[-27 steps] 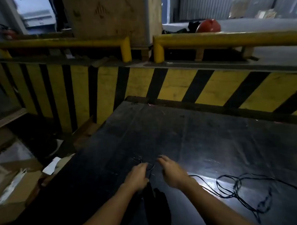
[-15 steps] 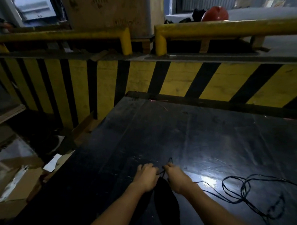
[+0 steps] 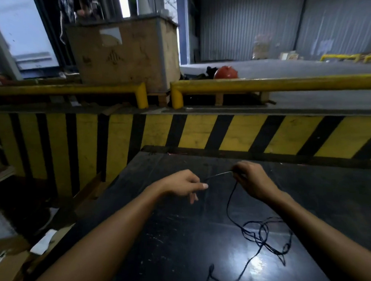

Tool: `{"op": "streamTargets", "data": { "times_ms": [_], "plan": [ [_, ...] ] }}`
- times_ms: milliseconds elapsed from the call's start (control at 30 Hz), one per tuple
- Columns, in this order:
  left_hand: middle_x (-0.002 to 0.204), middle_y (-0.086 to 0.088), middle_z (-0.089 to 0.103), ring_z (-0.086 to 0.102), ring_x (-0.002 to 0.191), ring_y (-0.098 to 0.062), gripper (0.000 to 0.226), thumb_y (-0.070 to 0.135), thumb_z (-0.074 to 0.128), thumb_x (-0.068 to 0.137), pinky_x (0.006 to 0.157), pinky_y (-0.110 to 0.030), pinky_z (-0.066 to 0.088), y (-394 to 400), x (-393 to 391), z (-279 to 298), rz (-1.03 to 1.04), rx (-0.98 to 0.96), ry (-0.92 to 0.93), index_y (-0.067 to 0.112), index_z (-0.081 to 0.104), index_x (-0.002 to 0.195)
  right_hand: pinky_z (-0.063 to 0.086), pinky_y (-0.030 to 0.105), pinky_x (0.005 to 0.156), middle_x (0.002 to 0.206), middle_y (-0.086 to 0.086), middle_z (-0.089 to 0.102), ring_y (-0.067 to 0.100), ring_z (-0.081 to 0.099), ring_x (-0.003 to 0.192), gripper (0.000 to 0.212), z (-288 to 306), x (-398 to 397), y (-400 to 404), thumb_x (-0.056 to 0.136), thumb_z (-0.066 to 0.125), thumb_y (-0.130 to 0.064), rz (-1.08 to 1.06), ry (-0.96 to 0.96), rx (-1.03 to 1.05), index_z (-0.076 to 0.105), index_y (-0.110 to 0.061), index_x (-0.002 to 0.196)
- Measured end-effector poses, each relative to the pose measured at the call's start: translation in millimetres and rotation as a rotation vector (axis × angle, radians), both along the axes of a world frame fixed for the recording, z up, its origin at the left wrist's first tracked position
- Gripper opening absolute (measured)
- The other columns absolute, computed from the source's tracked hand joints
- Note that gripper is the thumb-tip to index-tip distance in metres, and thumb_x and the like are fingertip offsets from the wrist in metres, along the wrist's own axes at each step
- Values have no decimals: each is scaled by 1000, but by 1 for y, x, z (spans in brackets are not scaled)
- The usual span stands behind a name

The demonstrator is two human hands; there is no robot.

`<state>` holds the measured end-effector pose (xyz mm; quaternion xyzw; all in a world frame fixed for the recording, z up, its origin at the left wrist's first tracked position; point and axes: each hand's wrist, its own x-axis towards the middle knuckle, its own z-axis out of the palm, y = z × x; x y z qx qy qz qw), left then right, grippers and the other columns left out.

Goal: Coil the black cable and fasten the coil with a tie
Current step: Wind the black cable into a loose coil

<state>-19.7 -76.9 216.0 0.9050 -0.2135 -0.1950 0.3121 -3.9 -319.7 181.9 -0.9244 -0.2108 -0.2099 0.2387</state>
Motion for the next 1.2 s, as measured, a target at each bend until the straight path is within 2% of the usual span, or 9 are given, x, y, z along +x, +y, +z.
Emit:
{"op": "streamTargets", "data": {
  "times_ms": [200, 433, 533, 667, 800, 867, 967, 1067, 1200],
  "plan": [
    [44, -1, 58, 70, 64, -20, 36, 36, 45, 95, 86, -45, 48, -36, -55, 49, -220, -353, 378, 12, 56, 71, 45, 19, 68, 88, -2, 69, 10, 62, 81, 13, 48, -34, -28, 86, 65, -18, -12, 97, 297, 71, -12, 96],
    [113, -12, 69, 66, 103, -27, 41, 39, 44, 94, 88, -44, 52, -101, -69, 95, -202, -1052, 350, 7, 63, 110, 52, 48, 82, 91, 13, 70, 28, 66, 86, 29, 58, -81, -38, 97, 47, -27, 56, 376, 462, 67, -6, 93],
    [130, -1, 61, 60, 115, -25, 37, 42, 39, 96, 92, -53, 48, -127, -61, 114, -71, -1183, 175, 27, 61, 121, 52, 39, 72, 81, 4, 63, 18, 61, 74, 29, 29, -107, -26, 98, 40, -32, 65, 490, 158, 59, -16, 83],
    [142, 4, 48, 43, 129, -19, 39, 49, 35, 95, 99, -49, 35, -132, -44, 124, 82, -864, -251, 39, 49, 130, 41, 37, 64, 97, 18, 63, 31, 58, 80, 14, -4, -131, -49, 96, 42, -22, 134, 534, -280, 50, -11, 95],
    [140, -5, 51, 45, 129, -21, 43, 43, 32, 98, 93, -28, 35, -110, -26, 103, 72, -215, -523, 26, 47, 135, 54, 32, 72, 98, 5, 63, 17, 61, 81, 13, 29, -125, -111, 96, 45, -19, 28, 535, -236, 56, -19, 102],
    [136, -8, 54, 50, 123, -23, 42, 44, 33, 98, 96, -35, 40, -100, -27, 86, 54, 50, -421, 27, 48, 133, 50, 26, 67, 90, -2, 60, 11, 59, 77, 12, 62, -113, -143, 96, 45, -25, 5, 485, -151, 57, -25, 94],
    [132, -3, 56, 50, 122, -21, 41, 47, 33, 97, 102, -39, 40, -96, -40, 67, -6, 185, -212, 33, 48, 132, 47, 26, 64, 82, -2, 59, 9, 58, 71, 15, 113, -100, -177, 95, 47, -29, 37, 368, 53, 59, -27, 87],
    [118, 14, 57, 54, 115, -13, 38, 54, 29, 95, 94, -38, 48, -108, -61, 63, -121, 80, -37, 45, 47, 127, 46, 26, 62, 79, 0, 59, 9, 57, 69, 14, 138, -88, -187, 93, 50, -29, 52, 204, 180, 62, -24, 89],
    [128, 10, 54, 59, 114, -16, 33, 56, 32, 92, 86, -49, 55, -136, -82, 67, -306, -228, 387, 57, 46, 122, 42, 24, 59, 78, -2, 60, 12, 57, 72, 10, 136, -66, -175, 92, 54, -31, -78, -41, 333, 61, -26, 87]
  ]
}}
